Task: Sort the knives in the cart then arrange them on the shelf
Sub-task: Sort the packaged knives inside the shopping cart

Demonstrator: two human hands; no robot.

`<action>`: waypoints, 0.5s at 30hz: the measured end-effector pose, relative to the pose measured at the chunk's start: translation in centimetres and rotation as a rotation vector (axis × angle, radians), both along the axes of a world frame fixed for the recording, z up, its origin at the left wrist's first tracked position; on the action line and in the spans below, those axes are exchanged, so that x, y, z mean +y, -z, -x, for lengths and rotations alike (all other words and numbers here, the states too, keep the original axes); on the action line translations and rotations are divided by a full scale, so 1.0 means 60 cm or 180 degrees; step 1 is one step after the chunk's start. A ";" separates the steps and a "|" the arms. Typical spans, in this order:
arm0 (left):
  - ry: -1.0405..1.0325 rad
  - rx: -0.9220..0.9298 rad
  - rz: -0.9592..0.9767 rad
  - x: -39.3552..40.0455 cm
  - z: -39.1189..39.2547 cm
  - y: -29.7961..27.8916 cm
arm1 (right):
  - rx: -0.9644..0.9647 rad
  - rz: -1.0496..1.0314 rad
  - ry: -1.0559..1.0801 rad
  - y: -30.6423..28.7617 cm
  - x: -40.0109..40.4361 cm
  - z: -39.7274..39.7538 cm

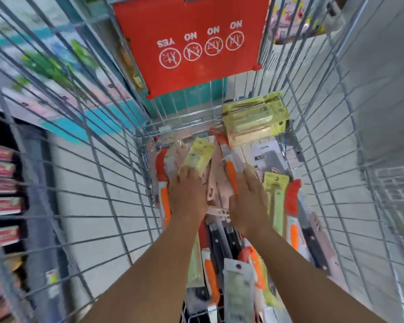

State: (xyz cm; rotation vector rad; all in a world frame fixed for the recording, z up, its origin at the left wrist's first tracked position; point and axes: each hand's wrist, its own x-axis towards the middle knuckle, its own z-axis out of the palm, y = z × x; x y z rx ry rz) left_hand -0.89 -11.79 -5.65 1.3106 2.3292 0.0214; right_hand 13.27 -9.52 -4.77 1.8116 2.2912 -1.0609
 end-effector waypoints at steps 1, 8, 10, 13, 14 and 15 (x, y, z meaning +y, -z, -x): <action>-0.0014 -0.0033 -0.0050 -0.001 -0.004 -0.004 | -0.0111 -0.0017 0.0185 0.001 -0.012 -0.004; -0.0021 -0.0271 0.0042 -0.009 -0.005 -0.006 | -0.0997 0.0346 0.0689 -0.006 -0.066 -0.041; 0.0114 -0.0151 0.0268 -0.011 -0.005 -0.006 | -0.0916 0.0351 0.0967 -0.019 -0.071 -0.044; 0.0339 -0.0060 0.0393 -0.017 -0.011 -0.012 | -0.0885 0.0395 0.1307 -0.027 -0.073 -0.047; 0.0334 -0.0112 0.0384 -0.019 -0.014 -0.016 | -0.0876 0.0435 0.1214 -0.027 -0.074 -0.047; 0.0336 -0.0164 0.0375 -0.019 -0.016 -0.020 | -0.0816 0.0442 0.1171 -0.026 -0.074 -0.048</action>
